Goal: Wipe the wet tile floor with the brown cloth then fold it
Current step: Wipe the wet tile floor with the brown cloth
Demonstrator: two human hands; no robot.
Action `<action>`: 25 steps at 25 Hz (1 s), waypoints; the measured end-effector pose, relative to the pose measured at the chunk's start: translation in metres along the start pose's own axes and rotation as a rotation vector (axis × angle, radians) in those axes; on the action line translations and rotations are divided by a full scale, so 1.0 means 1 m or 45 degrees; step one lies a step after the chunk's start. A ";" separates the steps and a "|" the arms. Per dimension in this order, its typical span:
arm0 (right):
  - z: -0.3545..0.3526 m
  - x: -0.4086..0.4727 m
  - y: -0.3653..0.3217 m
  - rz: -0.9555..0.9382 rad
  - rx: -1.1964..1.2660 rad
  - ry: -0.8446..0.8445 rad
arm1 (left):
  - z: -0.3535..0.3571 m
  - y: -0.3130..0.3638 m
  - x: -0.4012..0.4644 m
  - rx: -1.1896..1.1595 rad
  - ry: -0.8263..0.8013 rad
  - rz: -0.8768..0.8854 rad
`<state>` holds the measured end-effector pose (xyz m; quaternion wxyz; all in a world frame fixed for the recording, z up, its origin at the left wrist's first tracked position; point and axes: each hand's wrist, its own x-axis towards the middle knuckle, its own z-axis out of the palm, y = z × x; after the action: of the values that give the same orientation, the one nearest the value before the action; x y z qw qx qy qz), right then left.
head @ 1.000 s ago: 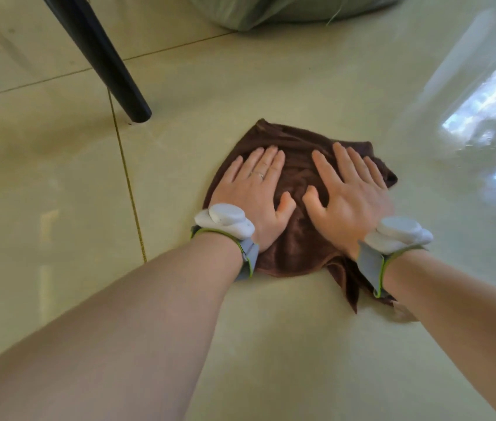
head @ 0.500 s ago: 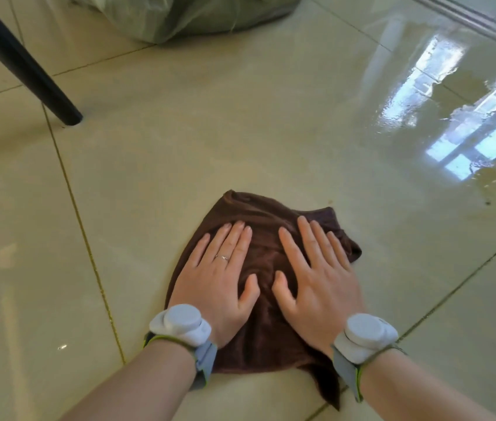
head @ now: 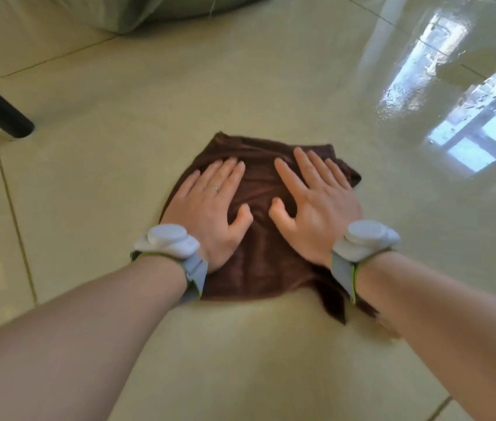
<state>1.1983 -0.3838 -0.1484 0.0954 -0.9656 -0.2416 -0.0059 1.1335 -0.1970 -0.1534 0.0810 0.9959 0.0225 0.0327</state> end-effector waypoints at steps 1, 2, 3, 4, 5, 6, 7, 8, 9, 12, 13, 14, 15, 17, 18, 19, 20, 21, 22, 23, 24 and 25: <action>0.001 0.019 0.001 0.009 -0.006 -0.007 | 0.001 -0.004 0.018 -0.003 0.007 -0.021; 0.005 0.040 0.003 0.016 -0.017 -0.019 | 0.002 -0.010 0.036 -0.006 0.008 -0.049; 0.006 0.058 0.003 0.020 -0.025 -0.031 | 0.003 -0.015 0.050 -0.005 0.008 -0.077; 0.007 0.073 0.003 0.020 -0.029 -0.040 | 0.004 -0.018 0.061 -0.006 0.011 -0.098; 0.009 0.087 0.001 0.012 -0.033 -0.053 | 0.004 -0.024 0.068 -0.010 0.012 -0.120; 0.009 0.096 0.000 0.005 -0.040 -0.063 | 0.005 -0.026 0.074 -0.013 0.016 -0.136; 0.008 0.101 0.001 -0.003 -0.050 -0.070 | 0.005 -0.026 0.076 -0.018 0.017 -0.145; 0.007 0.104 0.002 -0.012 -0.058 -0.077 | 0.005 -0.025 0.077 -0.022 0.018 -0.147; 0.007 0.103 0.002 -0.021 -0.058 -0.084 | 0.004 -0.025 0.076 -0.019 0.014 -0.150; 0.006 0.093 -0.002 -0.073 -0.058 -0.094 | 0.001 -0.025 0.058 -0.012 0.005 -0.177; 0.006 0.088 -0.006 -0.095 -0.063 -0.100 | 0.000 -0.026 0.048 -0.012 0.003 -0.175; 0.007 0.080 -0.011 -0.114 -0.069 -0.104 | 0.000 -0.028 0.038 -0.010 0.001 -0.171; 0.007 0.067 -0.019 -0.134 -0.072 -0.103 | -0.003 -0.031 0.021 -0.007 0.006 -0.174; 0.009 0.041 -0.036 -0.161 -0.051 -0.102 | -0.008 -0.036 -0.009 -0.006 0.000 -0.186; 0.009 0.027 -0.044 -0.174 -0.036 -0.101 | -0.010 -0.038 -0.026 -0.005 -0.007 -0.195; 0.007 0.008 -0.055 -0.193 -0.025 -0.097 | -0.014 -0.038 -0.046 -0.002 -0.017 -0.200; 0.006 -0.009 -0.063 -0.212 -0.012 -0.094 | -0.016 -0.039 -0.065 -0.004 -0.027 -0.204; 0.006 -0.025 -0.070 -0.226 0.002 -0.091 | -0.017 -0.039 -0.082 -0.006 -0.040 -0.209; 0.006 -0.041 -0.076 -0.240 0.016 -0.089 | -0.018 -0.039 -0.099 -0.006 -0.050 -0.211; 0.003 -0.059 -0.082 -0.257 0.027 -0.093 | -0.021 -0.038 -0.118 -0.004 -0.057 -0.216; 0.002 -0.073 -0.086 -0.273 0.034 -0.106 | -0.022 -0.036 -0.134 -0.002 -0.069 -0.221; 0.003 -0.086 -0.090 -0.281 0.040 -0.125 | -0.023 -0.034 -0.148 -0.001 -0.079 -0.228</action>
<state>1.0806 -0.3457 -0.1403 0.0975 -0.9306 -0.3511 0.0347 0.9835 -0.1674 -0.1453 0.0846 0.9904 0.1088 -0.0057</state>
